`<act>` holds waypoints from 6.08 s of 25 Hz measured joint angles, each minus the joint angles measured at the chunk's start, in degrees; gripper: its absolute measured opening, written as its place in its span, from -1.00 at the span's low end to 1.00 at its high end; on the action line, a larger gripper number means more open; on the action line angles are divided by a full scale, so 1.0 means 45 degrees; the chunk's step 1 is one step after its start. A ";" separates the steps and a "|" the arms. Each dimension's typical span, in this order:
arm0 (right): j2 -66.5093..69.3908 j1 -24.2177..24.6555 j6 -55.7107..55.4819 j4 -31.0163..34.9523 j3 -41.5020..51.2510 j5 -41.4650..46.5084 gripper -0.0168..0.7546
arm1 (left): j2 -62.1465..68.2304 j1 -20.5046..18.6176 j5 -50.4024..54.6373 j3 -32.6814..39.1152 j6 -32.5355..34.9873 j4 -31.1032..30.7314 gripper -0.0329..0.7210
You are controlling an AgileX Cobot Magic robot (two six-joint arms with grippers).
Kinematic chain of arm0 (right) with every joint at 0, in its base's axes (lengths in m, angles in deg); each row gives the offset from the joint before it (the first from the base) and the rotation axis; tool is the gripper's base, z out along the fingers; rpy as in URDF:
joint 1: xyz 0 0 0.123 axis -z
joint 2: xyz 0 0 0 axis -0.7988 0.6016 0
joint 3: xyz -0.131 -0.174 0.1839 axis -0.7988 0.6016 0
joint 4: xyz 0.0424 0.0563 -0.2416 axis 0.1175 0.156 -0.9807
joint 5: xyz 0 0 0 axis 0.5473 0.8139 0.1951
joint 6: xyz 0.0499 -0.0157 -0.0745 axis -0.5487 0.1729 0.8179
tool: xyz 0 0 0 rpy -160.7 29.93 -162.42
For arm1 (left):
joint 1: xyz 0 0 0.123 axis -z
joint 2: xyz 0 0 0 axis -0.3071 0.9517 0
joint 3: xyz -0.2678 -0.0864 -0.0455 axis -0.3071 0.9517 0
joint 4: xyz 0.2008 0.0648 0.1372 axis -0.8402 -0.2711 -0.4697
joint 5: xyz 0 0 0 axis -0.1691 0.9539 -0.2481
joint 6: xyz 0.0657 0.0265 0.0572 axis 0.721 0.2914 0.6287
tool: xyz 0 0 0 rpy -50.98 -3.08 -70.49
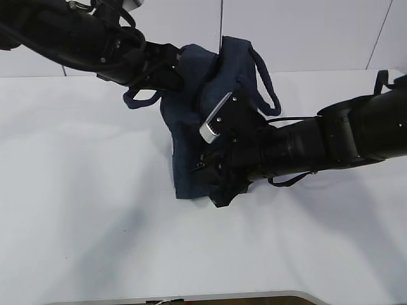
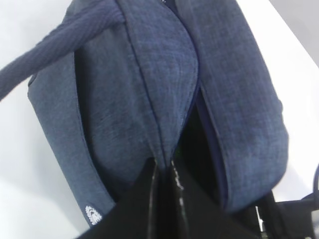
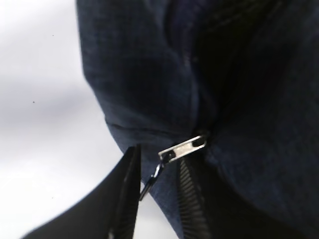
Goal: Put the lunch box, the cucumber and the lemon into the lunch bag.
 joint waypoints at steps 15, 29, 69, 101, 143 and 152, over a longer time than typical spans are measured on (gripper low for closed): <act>0.0119 -0.0023 -0.0190 0.0000 0.0000 -0.0276 -0.40 | 0.0000 0.0000 0.0005 0.0000 0.0000 0.0000 -0.94; 0.0119 -0.0023 -0.0744 0.0000 0.0000 -0.0768 -0.40 | 0.0000 0.0000 0.0025 0.0000 0.0000 0.0000 -0.94; -0.0890 -0.0023 -0.5115 -0.3673 0.0000 -0.1121 -0.94 | 0.0000 0.0000 -0.0113 0.0000 0.0000 0.0000 -0.94; -0.2556 -0.0023 -1.1577 -0.8949 0.0000 -0.0163 -0.94 | 0.0000 0.0000 -0.0153 0.0000 0.0000 0.0080 -0.94; -0.3148 -0.0023 -1.9077 -1.4264 -0.3101 0.2696 -0.94 | 0.0000 0.0000 -0.0310 0.0000 0.0000 0.0100 -0.94; -0.2931 -0.0023 -2.0494 -1.4698 -0.4149 0.3998 -0.94 | 0.0000 0.0000 -0.0339 0.0000 0.0000 0.0137 -0.94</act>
